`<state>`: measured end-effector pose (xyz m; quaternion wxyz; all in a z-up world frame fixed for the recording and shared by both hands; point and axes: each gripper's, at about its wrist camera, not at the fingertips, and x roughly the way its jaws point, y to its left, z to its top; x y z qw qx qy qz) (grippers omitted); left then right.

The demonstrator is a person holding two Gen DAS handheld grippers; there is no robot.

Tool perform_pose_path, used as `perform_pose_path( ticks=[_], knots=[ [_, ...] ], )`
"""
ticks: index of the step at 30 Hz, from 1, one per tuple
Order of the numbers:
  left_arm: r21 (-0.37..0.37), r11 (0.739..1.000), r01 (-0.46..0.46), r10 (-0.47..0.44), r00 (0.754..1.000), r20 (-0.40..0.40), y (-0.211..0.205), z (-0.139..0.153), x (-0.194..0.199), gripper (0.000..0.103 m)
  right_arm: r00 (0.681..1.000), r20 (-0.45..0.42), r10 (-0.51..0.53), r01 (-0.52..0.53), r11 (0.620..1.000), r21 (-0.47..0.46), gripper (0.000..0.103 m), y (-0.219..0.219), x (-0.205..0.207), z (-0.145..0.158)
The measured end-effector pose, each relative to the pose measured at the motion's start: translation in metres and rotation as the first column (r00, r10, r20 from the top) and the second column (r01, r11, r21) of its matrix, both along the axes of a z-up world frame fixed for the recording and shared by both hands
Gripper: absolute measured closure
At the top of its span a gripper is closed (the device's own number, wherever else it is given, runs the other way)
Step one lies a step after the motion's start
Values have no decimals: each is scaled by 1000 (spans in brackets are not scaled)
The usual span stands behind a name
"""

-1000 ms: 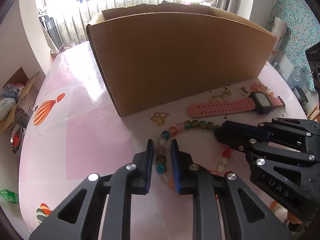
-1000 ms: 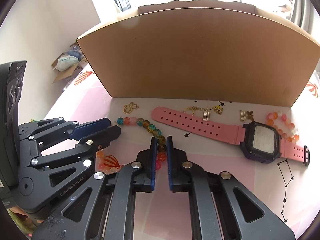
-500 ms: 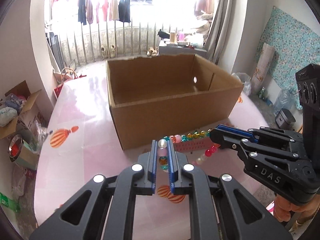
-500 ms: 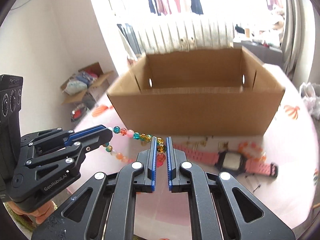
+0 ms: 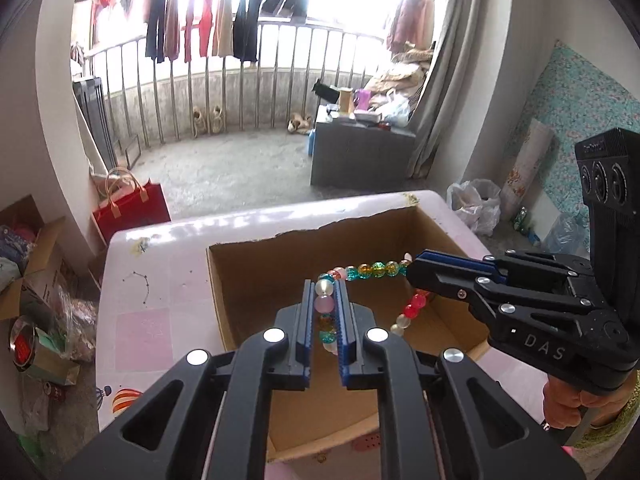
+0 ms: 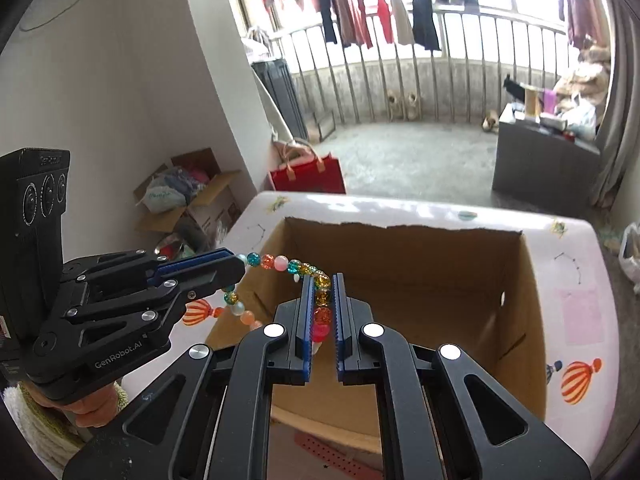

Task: Organize jewelry
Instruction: 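Lift the beaded bracelet with both tools and carry it into the cardboard box, then open both tools to drop the bracelet in the box and withdraw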

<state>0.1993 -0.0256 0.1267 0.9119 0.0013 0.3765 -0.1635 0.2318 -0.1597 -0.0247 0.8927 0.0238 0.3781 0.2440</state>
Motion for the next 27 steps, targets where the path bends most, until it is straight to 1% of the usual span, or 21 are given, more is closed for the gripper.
perform_pose_path(
  ticks=[2, 5, 7, 9, 11, 12, 13, 14, 15, 17, 18, 20, 22, 25, 27],
  knots=[
    [43, 999, -15, 17, 998, -56, -5, -17, 28, 94, 994, -110, 13, -15, 1000, -19, 96, 8, 26, -17],
    [113, 993, -22, 39, 988, -147, -12, -47, 57, 94, 965, -261, 31, -40, 999, -28, 96, 18, 61, -45],
    [164, 986, -26, 57, 980, -191, -15, -65, 71, 94, 943, -332, 33, -49, 998, -37, 96, 23, 76, -60],
    [205, 978, -22, 69, 972, -223, -16, -77, 80, 93, 923, -384, 34, -56, 997, -47, 96, 26, 91, -74],
    [243, 970, -24, 83, 968, -236, -17, -84, 87, 93, 903, -428, 33, -55, 998, -40, 96, 27, 102, -79],
    [262, 965, -25, 89, 968, -234, -18, -86, 90, 93, 890, -455, 37, -53, 998, -23, 96, 27, 107, -82],
    [279, 960, -30, 96, 969, -228, -19, -87, 92, 93, 879, -476, 24, -32, 999, -8, 95, 25, 114, -86],
    [294, 955, -34, 103, 970, -221, -19, -87, 95, 92, 870, -492, 12, -12, 1000, 4, 92, 23, 122, -89],
    [304, 952, -38, 107, 971, -215, -21, -87, 96, 89, 862, -506, 6, 2, 1000, 16, 90, 21, 127, -90],
    [308, 950, -52, 117, 974, -196, -18, -83, 96, 82, 855, -518, 0, 24, 999, 39, 88, 15, 132, -89],
    [301, 952, -61, 120, 976, -182, -17, -81, 99, 81, 859, -512, -6, 32, 999, 43, 86, 12, 131, -86],
    [276, 959, -67, 114, 981, -157, -16, -73, 93, 80, 871, -490, -12, 45, 997, 56, 84, 7, 128, -79],
    [264, 961, -82, 117, 986, -120, -14, -61, 84, 78, 888, -460, -17, 55, 996, 68, 84, -1, 120, -68],
    [230, 968, -97, 108, 993, -36, -9, -35, 62, 72, 922, -387, -23, 60, 995, 84, 84, -15, 104, -42],
    [184, 978, -99, 95, 995, 29, -4, -13, 40, 61, 950, -311, -22, 54, 994, 95, 79, -26, 82, -19]
  ],
)
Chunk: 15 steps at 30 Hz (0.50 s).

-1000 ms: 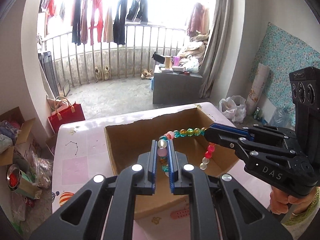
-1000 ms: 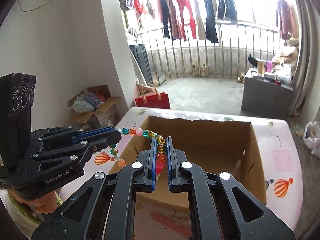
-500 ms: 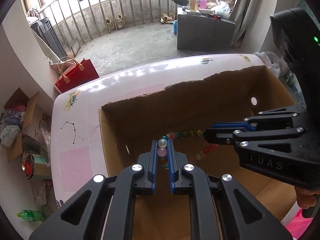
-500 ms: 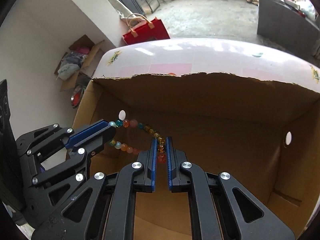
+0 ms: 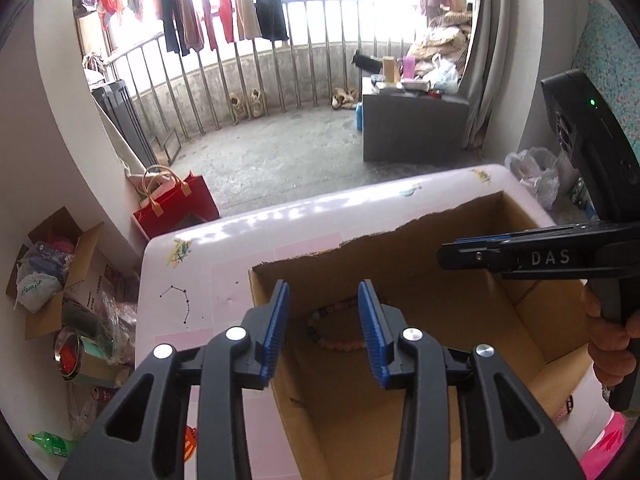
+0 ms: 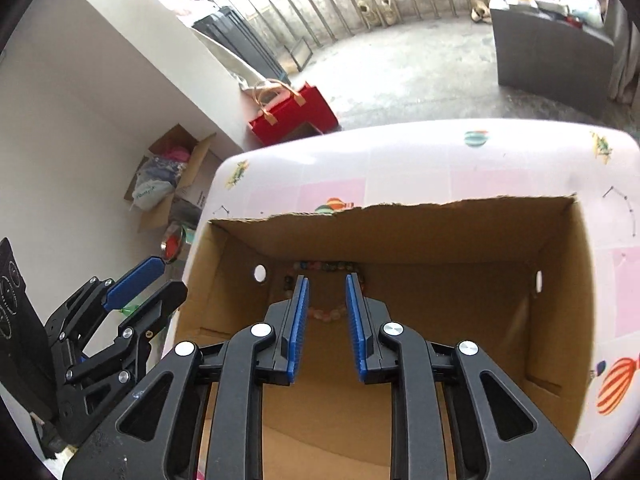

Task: Organize jewelry
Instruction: 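Open both tools to drop the bracelet in the box and withdraw, then close the right tool on the black face of the pink watch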

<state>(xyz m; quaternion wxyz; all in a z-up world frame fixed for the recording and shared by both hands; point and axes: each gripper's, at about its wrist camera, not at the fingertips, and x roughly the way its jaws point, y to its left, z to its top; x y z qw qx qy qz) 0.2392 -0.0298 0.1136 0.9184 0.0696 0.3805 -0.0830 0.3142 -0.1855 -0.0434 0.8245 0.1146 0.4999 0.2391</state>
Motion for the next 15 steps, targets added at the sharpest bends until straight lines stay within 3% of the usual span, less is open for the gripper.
perform_pose_path(
  ticks=[4, 8, 12, 15],
  knots=[
    [-78, 996, 35, -26, 993, 118, 14, 32, -61, 43, 979, 202, -1, -1, 1000, 7, 67, -26, -68, 49],
    [-90, 994, 67, -49, 981, 188, 23, 37, -126, 26, 932, 362, -20, 16, 1000, 15, 58, -56, -147, 74],
    [-118, 991, 71, -54, 989, 138, 26, 12, -167, 15, 911, 411, -45, 38, 999, 27, 52, -79, -207, 63],
    [-102, 993, 61, -57, 998, 42, 17, -27, -178, 12, 925, 375, -57, 52, 998, 23, 49, -87, -232, 33]
  ],
)
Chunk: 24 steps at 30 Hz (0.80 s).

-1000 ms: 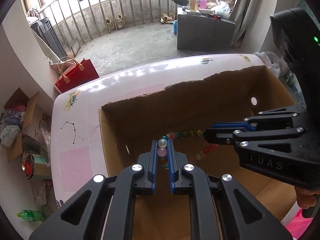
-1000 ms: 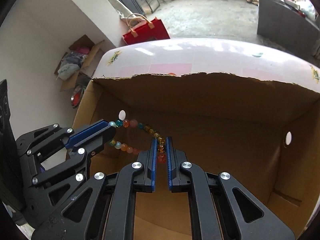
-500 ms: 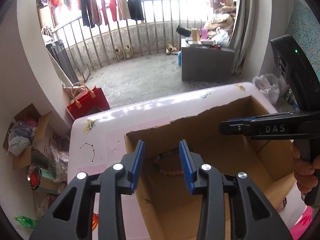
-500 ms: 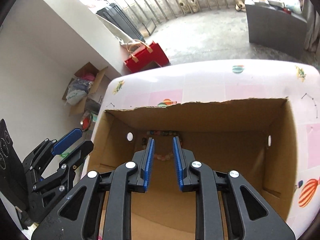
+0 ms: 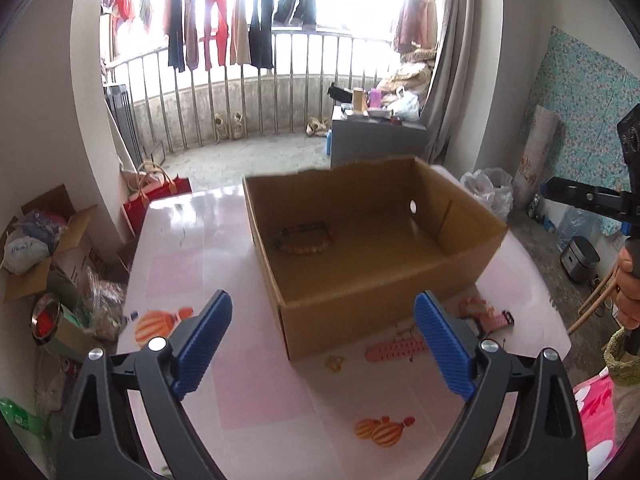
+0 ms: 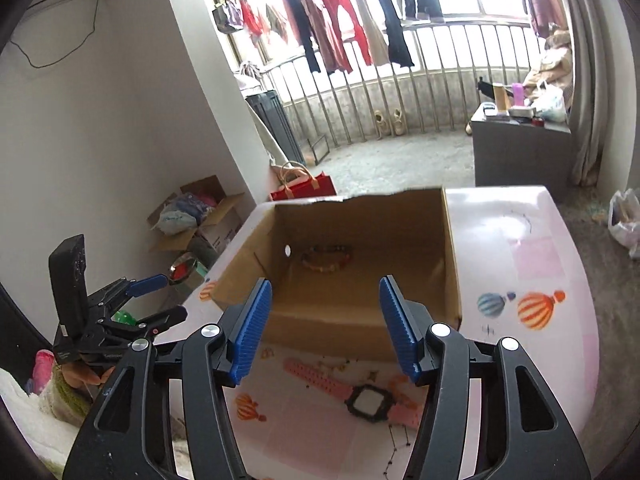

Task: Organize jewelry
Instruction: 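Close the right tool on the black face of the pink watch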

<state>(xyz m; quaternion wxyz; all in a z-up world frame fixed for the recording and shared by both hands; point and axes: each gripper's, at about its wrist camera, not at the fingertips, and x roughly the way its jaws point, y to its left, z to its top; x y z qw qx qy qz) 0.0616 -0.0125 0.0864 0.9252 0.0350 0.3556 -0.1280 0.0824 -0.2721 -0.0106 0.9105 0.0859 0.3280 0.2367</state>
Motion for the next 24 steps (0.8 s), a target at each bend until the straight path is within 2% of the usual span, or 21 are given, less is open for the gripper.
perform_pose_path(
  ticks=[4, 7, 9, 13, 17, 24],
  knots=[
    [108, 994, -9, 23, 992, -123, -20, -61, 0, 12, 989, -149, 11, -13, 1000, -15, 48, -1, -2, -57],
    [192, 981, -18, 54, 981, -186, -31, -97, 6, 12, 978, -206, 33, -52, 995, -86, 48, 3, 5, -88],
    [216, 976, -11, 57, 976, -209, -34, -113, 9, 12, 975, -212, 60, -93, 985, -146, 48, 6, 12, -97],
    [234, 972, -13, 69, 970, -233, -37, -128, 15, 12, 963, -216, 163, -214, 947, -238, 46, 24, 28, -113],
    [233, 972, -16, 70, 971, -228, -37, -132, 14, 12, 930, -258, 260, -334, 892, -305, 46, 41, 38, -127],
    [154, 987, -34, 72, 967, -246, -24, -135, 16, 10, 881, -291, 373, -469, 764, -444, 46, 67, 45, -135]
  ],
)
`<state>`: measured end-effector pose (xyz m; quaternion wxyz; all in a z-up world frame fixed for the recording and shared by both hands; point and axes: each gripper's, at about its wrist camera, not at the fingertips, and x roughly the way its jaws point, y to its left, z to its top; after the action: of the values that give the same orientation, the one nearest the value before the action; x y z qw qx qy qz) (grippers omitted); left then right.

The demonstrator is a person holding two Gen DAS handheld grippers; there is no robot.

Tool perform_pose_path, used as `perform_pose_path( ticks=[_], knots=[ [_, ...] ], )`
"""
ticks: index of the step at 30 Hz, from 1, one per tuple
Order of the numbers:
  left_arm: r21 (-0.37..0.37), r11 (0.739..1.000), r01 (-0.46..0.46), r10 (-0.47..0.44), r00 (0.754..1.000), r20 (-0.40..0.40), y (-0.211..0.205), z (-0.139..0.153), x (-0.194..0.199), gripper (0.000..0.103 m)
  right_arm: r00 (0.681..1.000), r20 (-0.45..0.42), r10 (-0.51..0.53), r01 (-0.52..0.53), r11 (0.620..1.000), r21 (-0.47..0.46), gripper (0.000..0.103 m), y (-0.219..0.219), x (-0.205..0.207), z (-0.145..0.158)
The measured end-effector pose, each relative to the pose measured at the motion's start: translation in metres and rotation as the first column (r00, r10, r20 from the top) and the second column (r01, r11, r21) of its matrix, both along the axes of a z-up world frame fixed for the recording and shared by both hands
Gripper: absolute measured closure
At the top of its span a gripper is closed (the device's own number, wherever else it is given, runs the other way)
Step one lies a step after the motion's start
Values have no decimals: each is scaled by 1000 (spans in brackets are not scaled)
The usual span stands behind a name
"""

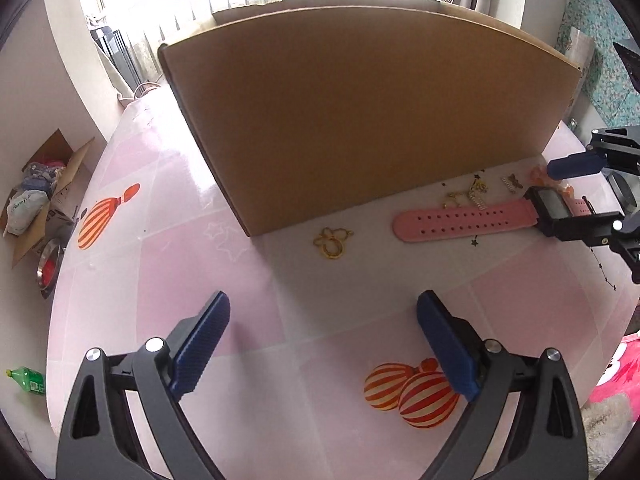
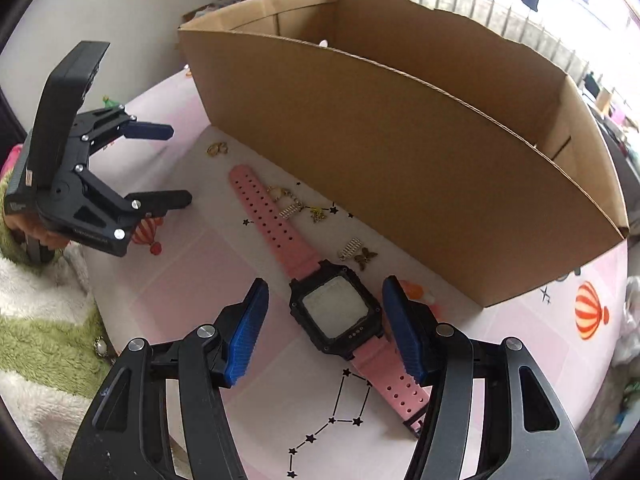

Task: Organize jewelry
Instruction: 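Close the right tool on the black face of the pink watch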

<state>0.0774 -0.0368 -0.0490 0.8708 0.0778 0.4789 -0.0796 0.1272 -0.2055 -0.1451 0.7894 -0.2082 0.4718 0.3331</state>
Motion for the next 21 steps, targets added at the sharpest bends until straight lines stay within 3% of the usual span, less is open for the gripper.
perform_pose_path(
  ticks=[8, 21],
  knots=[
    [-47, 999, -13, 13, 1000, 16, 14, -5, -2, 7, 997, -23, 72, -74, 991, -114, 54, 10, 7, -15],
    [-57, 998, -13, 16, 998, 54, 19, -11, -16, 6, 993, -89, 82, -95, 985, -143, 56, 25, 14, -11]
  ],
)
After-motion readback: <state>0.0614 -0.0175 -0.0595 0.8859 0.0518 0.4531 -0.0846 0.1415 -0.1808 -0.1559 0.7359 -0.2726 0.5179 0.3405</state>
